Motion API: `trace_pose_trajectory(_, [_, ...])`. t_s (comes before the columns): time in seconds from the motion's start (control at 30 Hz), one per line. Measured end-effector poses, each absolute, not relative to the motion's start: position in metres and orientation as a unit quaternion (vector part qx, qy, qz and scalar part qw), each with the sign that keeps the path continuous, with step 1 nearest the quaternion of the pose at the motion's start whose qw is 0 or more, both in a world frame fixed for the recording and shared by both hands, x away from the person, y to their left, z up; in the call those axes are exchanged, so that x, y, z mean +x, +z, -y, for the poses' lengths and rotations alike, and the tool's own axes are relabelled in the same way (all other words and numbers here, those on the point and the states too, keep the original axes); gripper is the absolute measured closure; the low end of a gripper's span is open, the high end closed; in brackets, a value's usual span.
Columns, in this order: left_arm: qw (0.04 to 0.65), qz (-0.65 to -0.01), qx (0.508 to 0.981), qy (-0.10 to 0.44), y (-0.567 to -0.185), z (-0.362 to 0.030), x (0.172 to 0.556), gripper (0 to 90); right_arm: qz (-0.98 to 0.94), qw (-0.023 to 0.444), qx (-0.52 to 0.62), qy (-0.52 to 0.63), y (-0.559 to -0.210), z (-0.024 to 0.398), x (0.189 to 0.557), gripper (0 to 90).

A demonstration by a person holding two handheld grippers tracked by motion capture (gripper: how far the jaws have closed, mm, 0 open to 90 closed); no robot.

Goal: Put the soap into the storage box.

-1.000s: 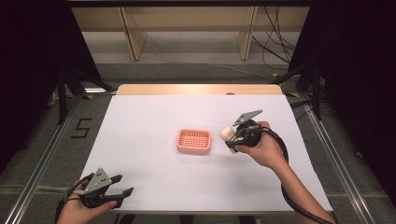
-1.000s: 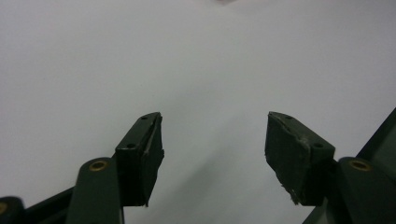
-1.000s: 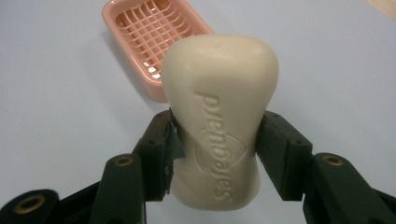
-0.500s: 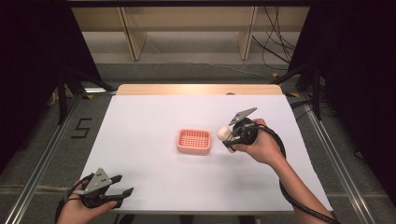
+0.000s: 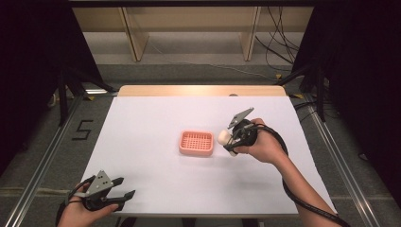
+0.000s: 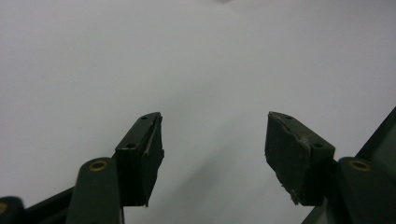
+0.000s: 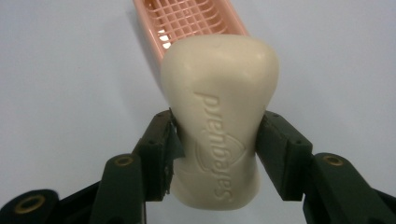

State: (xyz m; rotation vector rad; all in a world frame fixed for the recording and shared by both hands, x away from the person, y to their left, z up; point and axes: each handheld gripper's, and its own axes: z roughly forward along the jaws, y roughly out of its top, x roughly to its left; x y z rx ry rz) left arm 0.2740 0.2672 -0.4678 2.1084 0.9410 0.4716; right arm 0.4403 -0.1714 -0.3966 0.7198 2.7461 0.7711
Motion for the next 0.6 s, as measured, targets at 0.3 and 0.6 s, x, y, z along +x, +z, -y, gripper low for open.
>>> trace_pose_trajectory(0.3, [0.383,-0.369,0.827,0.184,-0.4678,-0.267,0.274,36.3,-0.938,0.092,0.22,0.251,-0.3954,0.1664,0.4421,49.8])
trace_pose_trajectory(0.6, [0.383,-0.368,0.827,0.185,-0.4675,-0.2673,0.2741,36.3,-0.942,0.097,0.203,0.247,-0.3955,0.1619,0.4454,49.8])
